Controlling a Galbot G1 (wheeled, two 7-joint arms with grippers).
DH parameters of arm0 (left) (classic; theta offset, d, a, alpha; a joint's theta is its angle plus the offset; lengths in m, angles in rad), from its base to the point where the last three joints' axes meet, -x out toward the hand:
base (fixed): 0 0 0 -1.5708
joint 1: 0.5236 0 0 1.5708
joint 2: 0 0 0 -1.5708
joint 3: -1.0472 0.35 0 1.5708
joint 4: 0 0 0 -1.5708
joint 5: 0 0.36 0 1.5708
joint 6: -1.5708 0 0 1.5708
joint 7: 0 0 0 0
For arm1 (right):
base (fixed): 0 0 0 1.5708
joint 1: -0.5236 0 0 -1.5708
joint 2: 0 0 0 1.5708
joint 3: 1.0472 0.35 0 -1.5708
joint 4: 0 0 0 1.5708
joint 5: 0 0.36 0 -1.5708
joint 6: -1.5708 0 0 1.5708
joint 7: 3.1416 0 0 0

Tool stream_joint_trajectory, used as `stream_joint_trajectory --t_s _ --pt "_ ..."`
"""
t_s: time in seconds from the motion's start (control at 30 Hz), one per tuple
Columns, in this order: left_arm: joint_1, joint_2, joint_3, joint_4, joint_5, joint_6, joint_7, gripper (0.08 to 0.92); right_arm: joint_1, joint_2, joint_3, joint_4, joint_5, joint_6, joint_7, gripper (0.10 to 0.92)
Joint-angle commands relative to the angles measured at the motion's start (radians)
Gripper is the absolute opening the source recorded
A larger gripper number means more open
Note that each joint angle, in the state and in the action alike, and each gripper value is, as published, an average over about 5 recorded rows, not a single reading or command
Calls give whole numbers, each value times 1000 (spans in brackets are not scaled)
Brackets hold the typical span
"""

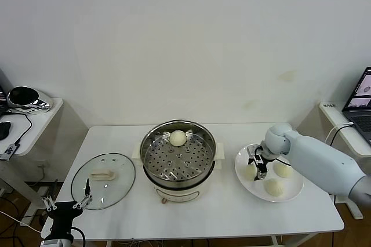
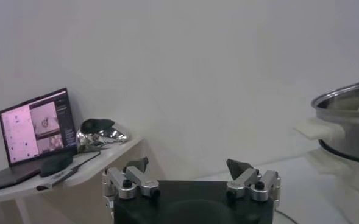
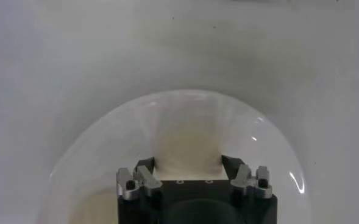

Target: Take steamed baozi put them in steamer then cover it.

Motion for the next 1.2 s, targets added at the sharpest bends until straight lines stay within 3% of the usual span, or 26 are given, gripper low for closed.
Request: stream_joint_trajectory --t_s 0.03,0.3,0.5,0.87,1.2 --pt "1 1 1 -4 0 0 0 823 39 -7 -9 18 15 -5 -9 599" --pt "-11 10 8 -1 -6 0 -1 823 349 -83 -155 158 193 -77 -39 596" --pt "-24 20 21 4 -14 0 -1 823 670 -54 -350 237 373 -163 -32 602" --pt "-44 40 22 18 -38 2 0 823 874 216 -498 255 718 -334 87 612" --pt "-42 21 14 4 -36 2 0 823 707 490 -499 128 824 -461 193 619"
